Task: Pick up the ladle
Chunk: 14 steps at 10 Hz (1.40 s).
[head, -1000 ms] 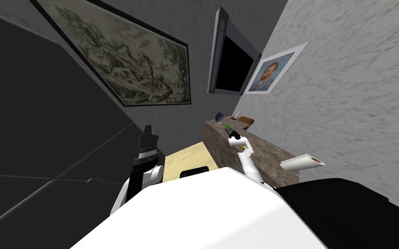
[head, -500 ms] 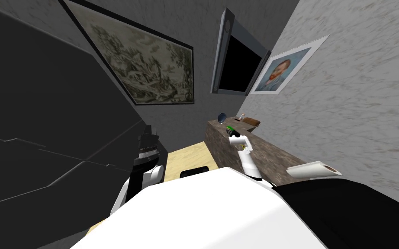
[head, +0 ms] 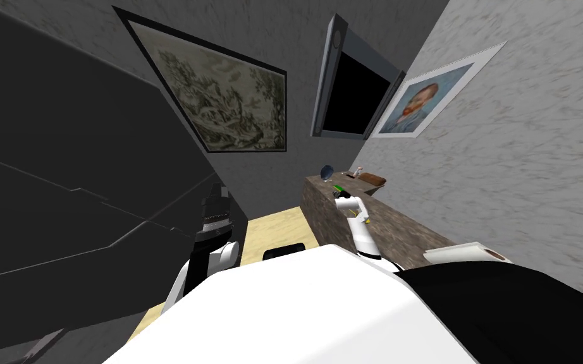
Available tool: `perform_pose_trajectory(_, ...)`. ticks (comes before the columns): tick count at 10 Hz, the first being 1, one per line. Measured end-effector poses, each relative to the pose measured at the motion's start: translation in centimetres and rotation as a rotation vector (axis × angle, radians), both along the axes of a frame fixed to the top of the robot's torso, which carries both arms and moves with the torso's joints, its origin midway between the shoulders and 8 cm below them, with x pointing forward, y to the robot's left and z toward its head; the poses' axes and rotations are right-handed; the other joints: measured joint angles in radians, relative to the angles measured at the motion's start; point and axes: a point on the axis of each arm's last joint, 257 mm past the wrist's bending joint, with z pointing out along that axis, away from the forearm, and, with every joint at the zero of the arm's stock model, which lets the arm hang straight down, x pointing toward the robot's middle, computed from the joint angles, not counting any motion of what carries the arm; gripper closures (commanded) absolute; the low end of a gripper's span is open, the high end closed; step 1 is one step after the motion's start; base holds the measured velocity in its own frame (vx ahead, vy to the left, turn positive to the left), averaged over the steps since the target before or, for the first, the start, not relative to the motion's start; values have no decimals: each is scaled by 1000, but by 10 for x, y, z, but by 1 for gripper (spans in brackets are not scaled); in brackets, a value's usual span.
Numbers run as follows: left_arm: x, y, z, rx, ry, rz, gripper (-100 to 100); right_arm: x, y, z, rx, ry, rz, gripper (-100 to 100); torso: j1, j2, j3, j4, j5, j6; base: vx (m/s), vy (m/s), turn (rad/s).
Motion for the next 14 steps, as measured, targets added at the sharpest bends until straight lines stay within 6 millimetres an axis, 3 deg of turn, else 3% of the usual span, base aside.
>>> perform_pose_trajectory(7,0,0,0,0,0,0,0,-32,-29,-32,6,232,-83,-100,0,-1,-1,0,0,1,-54,-36,114)
perform_pose_trajectory(14,0,0,0,0,0,0,0,-80,-59,-70,55,517,-164,-100,-1,0,0,0,0,1,-74,-44,135)
